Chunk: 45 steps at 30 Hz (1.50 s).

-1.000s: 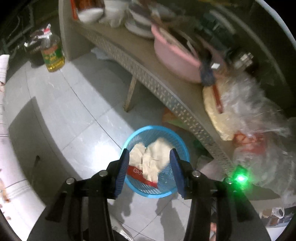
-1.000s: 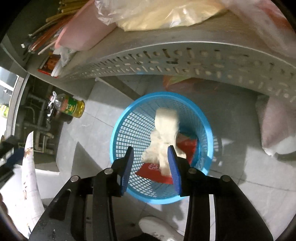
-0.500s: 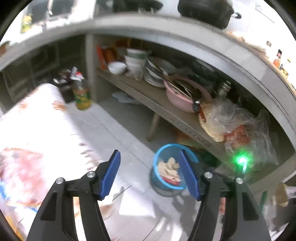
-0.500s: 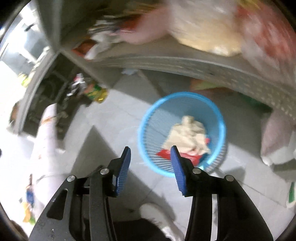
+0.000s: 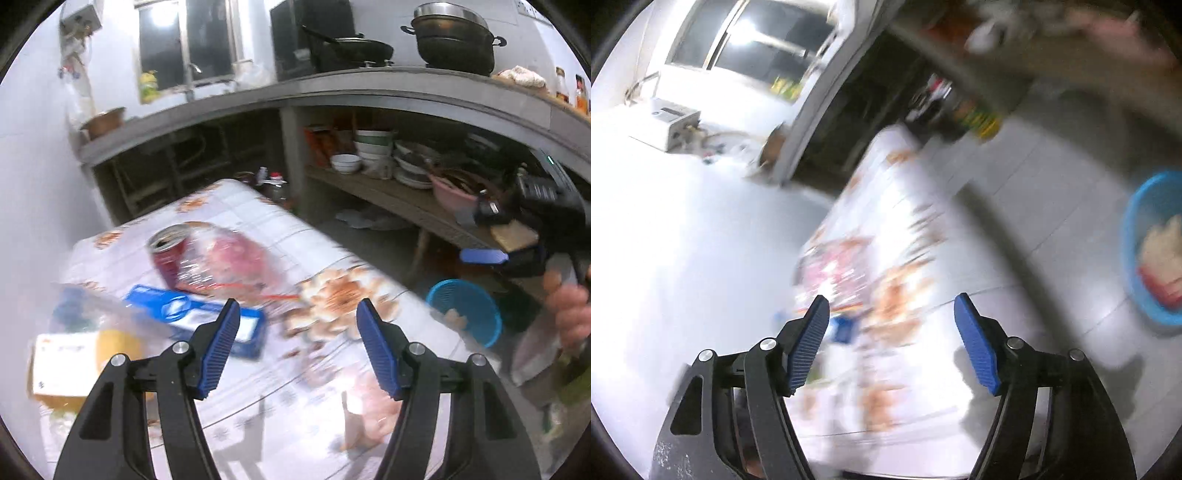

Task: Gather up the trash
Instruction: 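Move both tools back toward the table, then grasp the clear bag with red label using the right tool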

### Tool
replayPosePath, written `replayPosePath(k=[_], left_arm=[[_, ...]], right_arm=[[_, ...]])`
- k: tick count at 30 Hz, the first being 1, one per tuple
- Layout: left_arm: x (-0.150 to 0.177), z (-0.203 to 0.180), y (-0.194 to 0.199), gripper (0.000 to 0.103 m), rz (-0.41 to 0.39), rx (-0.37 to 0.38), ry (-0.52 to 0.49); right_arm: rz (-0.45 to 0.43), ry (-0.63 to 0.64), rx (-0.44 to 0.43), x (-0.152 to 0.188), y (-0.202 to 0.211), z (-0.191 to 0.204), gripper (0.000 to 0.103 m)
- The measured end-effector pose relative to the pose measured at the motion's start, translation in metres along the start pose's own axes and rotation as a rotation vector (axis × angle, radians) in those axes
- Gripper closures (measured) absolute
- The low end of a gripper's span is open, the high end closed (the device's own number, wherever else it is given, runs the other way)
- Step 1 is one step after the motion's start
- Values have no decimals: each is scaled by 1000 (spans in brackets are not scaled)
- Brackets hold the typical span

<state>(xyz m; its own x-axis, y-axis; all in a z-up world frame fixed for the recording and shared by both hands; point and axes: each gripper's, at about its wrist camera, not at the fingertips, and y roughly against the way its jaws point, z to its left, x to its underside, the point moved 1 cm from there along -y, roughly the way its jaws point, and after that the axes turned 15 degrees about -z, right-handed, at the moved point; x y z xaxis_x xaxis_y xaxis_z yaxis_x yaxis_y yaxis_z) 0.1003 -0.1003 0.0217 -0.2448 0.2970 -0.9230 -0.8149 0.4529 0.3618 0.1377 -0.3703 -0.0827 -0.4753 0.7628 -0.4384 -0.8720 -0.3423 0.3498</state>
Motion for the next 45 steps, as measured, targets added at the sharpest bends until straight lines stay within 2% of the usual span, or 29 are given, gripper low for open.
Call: replayPosePath(k=[3, 6, 10, 17, 21, 24, 36, 39, 42, 45], left_arm=[[7, 14, 7, 39, -26, -57, -18], [10, 23, 9, 40, -53, -102, -20], [14, 29, 12, 46, -81, -134, -18], [23, 42, 17, 52, -77, -122, 25], [26, 48, 18, 53, -78, -121, 49], [26, 50, 20, 53, -84, -125, 49], [29, 53, 18, 53, -83, -113, 67], [29, 52, 16, 53, -78, -108, 69], [27, 52, 15, 53, -77, -107, 68], [27, 51, 14, 53, -77, -108, 66]], right_arm=[[132, -90, -75, 11, -47, 14, 35], [216, -159, -100, 19, -78, 22, 33], [324, -329, -170, 34, -111, 27, 31], [370, -472, -132, 49, -145, 35, 30], [348, -521, -78, 55, -151, 40, 30], [299, -573, -45, 58, -157, 33, 30], [161, -813, -41, 70, -166, 0, 43], [134, -870, -46, 74, -166, -11, 51], [119, -874, -40, 73, -163, -16, 61], [119, -882, -56, 74, -161, -19, 77]])
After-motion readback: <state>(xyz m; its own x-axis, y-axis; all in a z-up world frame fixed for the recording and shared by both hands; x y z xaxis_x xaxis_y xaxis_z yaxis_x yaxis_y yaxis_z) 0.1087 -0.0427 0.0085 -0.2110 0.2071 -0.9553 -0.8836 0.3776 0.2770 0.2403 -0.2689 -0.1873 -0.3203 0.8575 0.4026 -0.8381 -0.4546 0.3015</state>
